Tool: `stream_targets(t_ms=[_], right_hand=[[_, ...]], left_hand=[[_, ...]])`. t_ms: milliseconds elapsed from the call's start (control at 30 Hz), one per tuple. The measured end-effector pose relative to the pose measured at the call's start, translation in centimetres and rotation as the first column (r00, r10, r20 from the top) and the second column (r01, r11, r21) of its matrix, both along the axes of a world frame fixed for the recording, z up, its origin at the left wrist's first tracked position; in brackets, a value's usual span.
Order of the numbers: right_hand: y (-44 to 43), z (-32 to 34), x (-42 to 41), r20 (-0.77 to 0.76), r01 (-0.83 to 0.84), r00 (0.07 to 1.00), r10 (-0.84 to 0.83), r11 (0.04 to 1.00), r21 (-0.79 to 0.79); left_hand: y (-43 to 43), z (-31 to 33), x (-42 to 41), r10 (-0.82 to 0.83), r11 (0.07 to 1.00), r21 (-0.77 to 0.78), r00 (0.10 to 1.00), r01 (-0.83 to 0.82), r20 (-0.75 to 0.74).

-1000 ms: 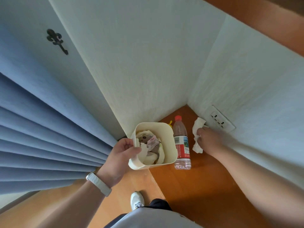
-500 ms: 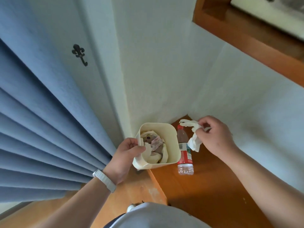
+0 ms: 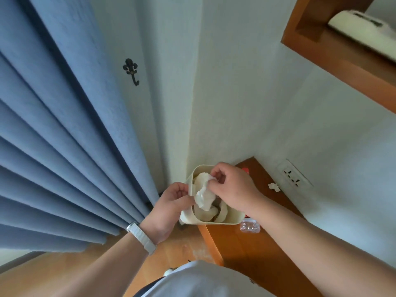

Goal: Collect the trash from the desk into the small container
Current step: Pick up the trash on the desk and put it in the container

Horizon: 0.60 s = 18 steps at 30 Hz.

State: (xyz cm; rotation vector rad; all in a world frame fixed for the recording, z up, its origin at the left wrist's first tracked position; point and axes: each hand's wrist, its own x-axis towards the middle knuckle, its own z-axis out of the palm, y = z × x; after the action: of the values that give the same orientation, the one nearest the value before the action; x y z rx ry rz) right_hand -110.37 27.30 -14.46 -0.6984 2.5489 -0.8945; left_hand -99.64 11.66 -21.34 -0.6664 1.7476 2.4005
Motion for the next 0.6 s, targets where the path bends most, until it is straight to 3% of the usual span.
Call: stream_targets(t_ms=[167,333,467,600], right_hand=[[-2.8,-2.9,0.4,-0.265,-0.116,0.943,0.203,0.944,0.310],[-3.8,-4.2,0.3,-0.182,-0.271,0.912,0.367,0.874,0.403],[-3.8,-4.8,0.0,-0.017,-0.363,0.909,0.417,0.811,0.459],[-2.3,-3.6,0.4,-0.063,-0.398,0.887,0.457,0.829,0.393]], left_hand=[[0.6,0.5,0.6,-0.014,1.000,0.016,0.999,0.015,-0.035],[0.6,0.6,1.2,-0.020,1.000,-0.014,0.999,0.020,-0.033],[0.9,0.5,1.6,-0.033,0.999,-0.029,0.999,0.033,-0.008],[0.9,0.4,1.8,0.013,1.000,-0.014,1.000,-0.013,0.014]])
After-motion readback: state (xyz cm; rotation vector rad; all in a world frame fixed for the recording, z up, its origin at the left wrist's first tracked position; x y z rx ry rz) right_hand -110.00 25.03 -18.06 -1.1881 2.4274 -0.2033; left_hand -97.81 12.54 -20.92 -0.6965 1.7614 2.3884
